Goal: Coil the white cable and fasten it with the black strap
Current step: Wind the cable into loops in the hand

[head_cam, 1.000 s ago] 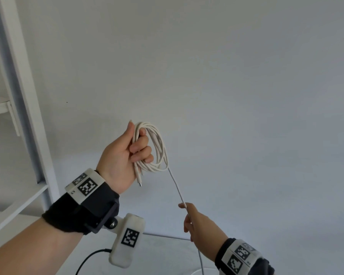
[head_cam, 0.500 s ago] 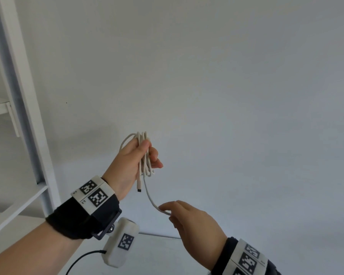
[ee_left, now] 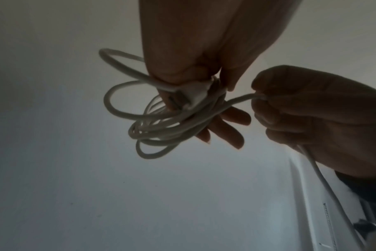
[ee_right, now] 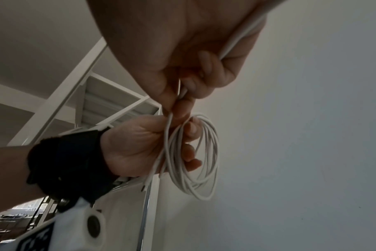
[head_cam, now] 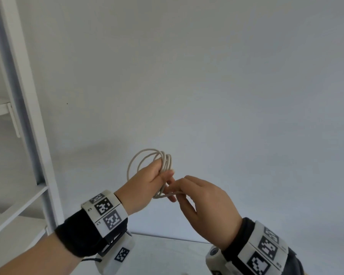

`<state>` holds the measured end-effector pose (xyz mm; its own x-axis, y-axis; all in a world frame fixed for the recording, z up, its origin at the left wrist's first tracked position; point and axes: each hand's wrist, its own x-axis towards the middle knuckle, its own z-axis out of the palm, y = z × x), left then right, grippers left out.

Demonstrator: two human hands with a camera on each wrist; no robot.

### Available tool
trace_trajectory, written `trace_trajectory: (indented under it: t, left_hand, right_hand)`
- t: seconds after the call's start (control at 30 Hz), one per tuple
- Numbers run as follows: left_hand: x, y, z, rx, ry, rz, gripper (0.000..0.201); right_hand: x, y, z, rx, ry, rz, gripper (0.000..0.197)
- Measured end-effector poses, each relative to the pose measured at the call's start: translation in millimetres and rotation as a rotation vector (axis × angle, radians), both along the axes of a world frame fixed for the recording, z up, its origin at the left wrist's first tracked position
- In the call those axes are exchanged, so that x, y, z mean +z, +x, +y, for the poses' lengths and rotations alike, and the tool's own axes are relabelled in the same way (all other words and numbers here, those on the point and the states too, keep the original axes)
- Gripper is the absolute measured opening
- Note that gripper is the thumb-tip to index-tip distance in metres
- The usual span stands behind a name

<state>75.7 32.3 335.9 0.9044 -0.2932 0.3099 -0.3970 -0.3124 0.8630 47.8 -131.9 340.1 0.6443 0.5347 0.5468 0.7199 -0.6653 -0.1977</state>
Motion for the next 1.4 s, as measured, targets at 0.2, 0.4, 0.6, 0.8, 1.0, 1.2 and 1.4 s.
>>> trace_trajectory:
  t: [0.2,0.4,0.6,0.8,1.0,1.2,1.4]
  left_hand:
    - [-5.7,-2.2,0.2,-0.104,0.08,0.033,0.029]
    - [-12.8,-5.4,-1.6,-0.175,-0.046,0.124,0.044]
    - [-11.6,-10.4,-3.5,-0.169,-0.107,0.193,0.041]
    - [0.9,-12.8,-0.5,-0.285,-0.118,0.329,0.04]
    - [10.8,-15.0,3.7,-0.418,-0.201,0.391,0.035]
    - [10.5,-9.7,7.2,-0.559,-0.503,0.405,0.035]
    - [12.4,-4.3,9.1,-0.612,-0.772,0.461,0.031]
  right_hand:
    - [8.1,6.6,-6.0,-0.042,0.021,-0.002,0.02]
    - [22.7,18.0,-19.5,-0.051,0.057,0.014,0.025]
    - [24.4,26.7,-27.4,-0.008,0.08,0.002,0.04]
    - [25.2,35.8,-34.3,0.034,0.146,0.025,0.042]
    - [25.2,40.6,-37.0,0.092,0.282,0.109,0.039]
    - [13.7,53.4,-42.5,0.082,0.502,0.294,0.036]
    - [-2.8,59.4,-41.8,0.054,0.623,0.424,0.031]
